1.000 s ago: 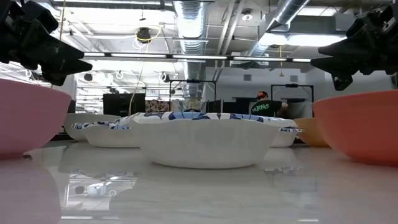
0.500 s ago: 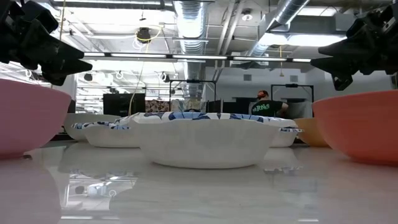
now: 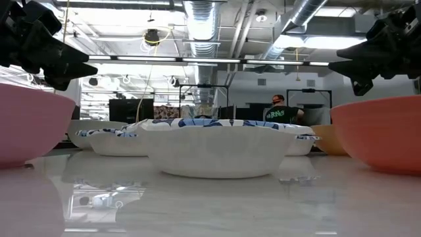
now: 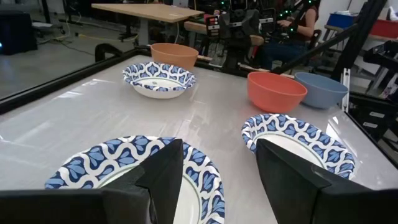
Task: Nest bowls inside each other
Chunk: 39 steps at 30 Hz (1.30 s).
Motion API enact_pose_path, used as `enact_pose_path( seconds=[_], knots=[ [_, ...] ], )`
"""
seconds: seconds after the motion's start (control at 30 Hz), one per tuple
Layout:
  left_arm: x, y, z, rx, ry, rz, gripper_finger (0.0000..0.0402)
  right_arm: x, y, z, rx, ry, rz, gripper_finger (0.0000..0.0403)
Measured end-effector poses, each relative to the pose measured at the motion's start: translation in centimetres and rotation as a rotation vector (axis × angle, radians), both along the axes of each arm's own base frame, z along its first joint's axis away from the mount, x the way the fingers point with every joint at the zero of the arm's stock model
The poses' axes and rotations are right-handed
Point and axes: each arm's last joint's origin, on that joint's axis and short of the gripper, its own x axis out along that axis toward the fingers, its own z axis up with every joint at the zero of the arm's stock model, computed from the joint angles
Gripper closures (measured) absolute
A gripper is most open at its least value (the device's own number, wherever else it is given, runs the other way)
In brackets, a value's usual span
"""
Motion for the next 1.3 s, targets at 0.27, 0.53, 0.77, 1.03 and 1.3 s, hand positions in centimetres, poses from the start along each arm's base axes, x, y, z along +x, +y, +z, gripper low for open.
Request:
enact_pose_path(
  seconds=[0.27, 0.53, 0.77, 1.03, 1.3],
  knots=[
    [0.0, 0.0, 0.01, 0.0, 0.0, 0.0, 0.021, 0.0, 0.0, 0.0, 0.0, 0.0, 0.0, 0.0223],
    [0.0, 0.0, 0.01, 0.0, 0.0, 0.0, 0.021, 0.0, 0.0, 0.0, 0.0, 0.0, 0.0, 0.0223],
    [0.0, 0.0, 0.01, -0.001, -0.001, 0.0, 0.021, 0.0, -0.02, -0.01, 0.0, 0.0, -0.002, 0.0223],
    [0.01, 0.09, 0.09, 0.05, -0.008, 0.034, 0.021, 0.0, -0.02, 0.0, 0.0, 0.0, -0.002, 0.0223],
    [0.0, 0.15, 0.22, 0.021, -0.023, 0.057, 0.021, 0.0, -0.02, 0.01, 0.005, -0.002, -0.002, 0.0223]
  ],
)
